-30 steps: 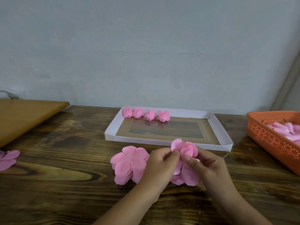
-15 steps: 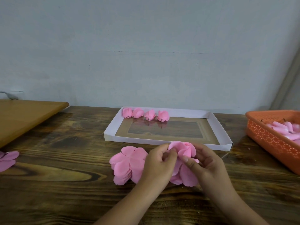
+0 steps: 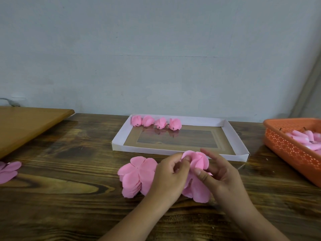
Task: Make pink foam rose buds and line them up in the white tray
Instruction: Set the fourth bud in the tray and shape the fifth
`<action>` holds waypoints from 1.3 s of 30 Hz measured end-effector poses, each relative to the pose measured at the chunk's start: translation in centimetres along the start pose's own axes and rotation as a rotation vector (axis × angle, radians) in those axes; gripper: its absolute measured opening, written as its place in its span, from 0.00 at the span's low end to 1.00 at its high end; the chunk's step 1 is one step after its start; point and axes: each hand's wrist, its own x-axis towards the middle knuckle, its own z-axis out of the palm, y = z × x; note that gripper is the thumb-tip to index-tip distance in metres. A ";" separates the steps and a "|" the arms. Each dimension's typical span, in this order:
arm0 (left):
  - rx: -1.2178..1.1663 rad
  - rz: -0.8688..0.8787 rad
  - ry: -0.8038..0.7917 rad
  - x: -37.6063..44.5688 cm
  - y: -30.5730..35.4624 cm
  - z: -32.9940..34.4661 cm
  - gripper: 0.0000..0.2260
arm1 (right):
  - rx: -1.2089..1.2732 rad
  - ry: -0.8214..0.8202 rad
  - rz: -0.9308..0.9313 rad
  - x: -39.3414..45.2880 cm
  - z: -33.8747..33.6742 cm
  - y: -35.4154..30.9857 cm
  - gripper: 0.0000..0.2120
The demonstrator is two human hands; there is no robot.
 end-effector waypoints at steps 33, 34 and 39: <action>0.071 0.115 -0.131 -0.3 0.4 -0.7 0.13 | 0.030 0.025 -0.062 0.2 -0.3 0.0 0.16; 0.030 0.087 -0.146 -0.2 0.5 -0.8 0.13 | 0.043 0.031 -0.042 0.2 -0.3 -0.1 0.18; -0.229 -0.161 -0.170 0.2 0.7 -1.2 0.10 | 0.091 0.046 -0.008 0.1 -0.5 -0.4 0.12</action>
